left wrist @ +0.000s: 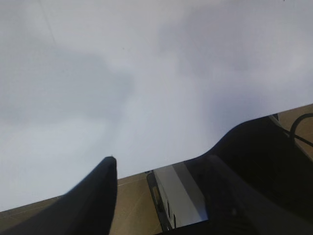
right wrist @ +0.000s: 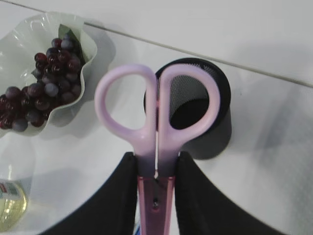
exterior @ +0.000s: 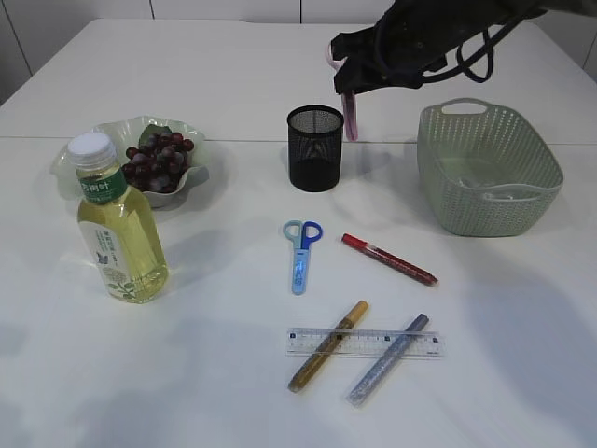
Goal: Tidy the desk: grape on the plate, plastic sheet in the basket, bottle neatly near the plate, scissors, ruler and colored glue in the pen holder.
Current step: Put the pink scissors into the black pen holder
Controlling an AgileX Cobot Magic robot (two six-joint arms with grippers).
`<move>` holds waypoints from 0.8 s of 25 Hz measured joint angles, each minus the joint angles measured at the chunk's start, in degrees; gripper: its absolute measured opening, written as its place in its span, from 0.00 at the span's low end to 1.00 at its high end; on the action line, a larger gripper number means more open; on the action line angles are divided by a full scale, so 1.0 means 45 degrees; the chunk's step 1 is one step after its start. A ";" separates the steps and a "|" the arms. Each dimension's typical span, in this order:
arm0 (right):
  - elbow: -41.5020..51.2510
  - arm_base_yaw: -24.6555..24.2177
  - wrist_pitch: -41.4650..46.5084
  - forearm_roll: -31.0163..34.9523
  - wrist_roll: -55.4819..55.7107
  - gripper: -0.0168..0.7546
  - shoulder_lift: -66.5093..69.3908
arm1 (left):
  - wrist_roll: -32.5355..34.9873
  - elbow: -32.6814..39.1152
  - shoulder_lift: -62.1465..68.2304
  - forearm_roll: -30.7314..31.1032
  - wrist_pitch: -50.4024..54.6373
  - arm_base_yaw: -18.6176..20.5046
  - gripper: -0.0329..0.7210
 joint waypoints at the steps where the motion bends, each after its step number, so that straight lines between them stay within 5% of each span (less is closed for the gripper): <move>1: -0.0260 0.0000 -0.0209 0.0282 -0.0199 0.28 0.0345 | 0.0000 0.0000 0.0000 0.0000 0.0021 0.0000 0.59; 15: -0.2900 0.0000 -0.3143 0.5479 -0.5335 0.28 0.3367 | 0.0000 0.0000 0.0000 0.0000 0.0165 0.0000 0.59; 20: -0.2929 0.0000 -0.3705 0.6235 -0.6981 0.28 0.3792 | 0.0000 0.0000 0.0000 0.0000 0.0165 0.0000 0.59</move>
